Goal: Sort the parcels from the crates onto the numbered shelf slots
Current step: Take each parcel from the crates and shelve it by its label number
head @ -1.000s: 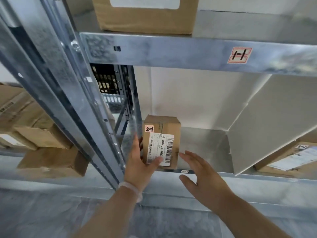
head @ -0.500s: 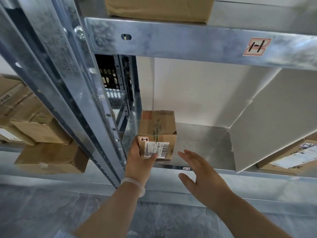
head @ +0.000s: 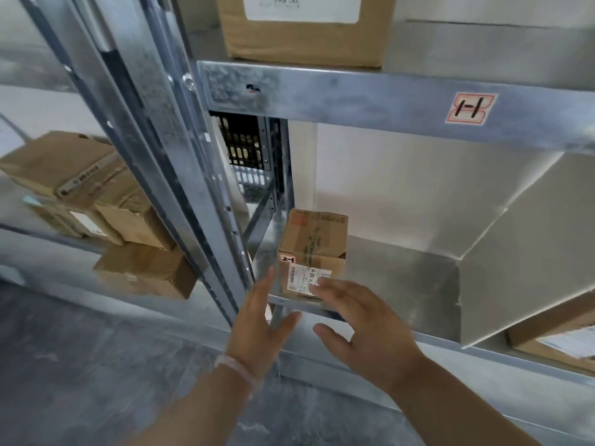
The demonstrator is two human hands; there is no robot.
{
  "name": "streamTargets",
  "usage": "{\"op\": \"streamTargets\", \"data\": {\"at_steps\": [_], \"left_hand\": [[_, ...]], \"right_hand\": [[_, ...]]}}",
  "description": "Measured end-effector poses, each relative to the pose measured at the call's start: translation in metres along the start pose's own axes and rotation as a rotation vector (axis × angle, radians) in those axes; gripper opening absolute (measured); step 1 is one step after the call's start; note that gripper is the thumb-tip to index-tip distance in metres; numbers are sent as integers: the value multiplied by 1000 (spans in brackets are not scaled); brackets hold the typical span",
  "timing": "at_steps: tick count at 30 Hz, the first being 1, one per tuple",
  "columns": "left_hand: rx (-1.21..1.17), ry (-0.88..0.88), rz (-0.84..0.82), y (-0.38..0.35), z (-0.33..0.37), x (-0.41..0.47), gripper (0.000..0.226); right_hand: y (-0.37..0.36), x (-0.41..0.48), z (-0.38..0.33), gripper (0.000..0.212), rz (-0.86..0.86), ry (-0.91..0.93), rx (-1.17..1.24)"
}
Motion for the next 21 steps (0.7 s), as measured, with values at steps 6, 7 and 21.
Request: {"op": "streamTargets", "data": {"at_steps": [6, 7, 21], "left_hand": [[319, -145, 232, 50, 34, -37, 80], [369, -154, 271, 58, 38, -46, 80], [883, 363, 584, 55, 137, -308, 78]], "right_hand": [[-2, 19, -31, 61, -138, 235, -35], [-2, 18, -35, 64, -157, 267, -42], [10, -119, -91, 86, -453, 802, -25]]}}
Point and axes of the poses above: each hand's wrist, its own x-axis towards the middle knuckle, its own y-axis out of the back of the hand, z = x × y, the point moved 6 cm from there along x, towards the middle knuckle, and after that the axes turned 4 degrees about x, right-handed, at the moved point
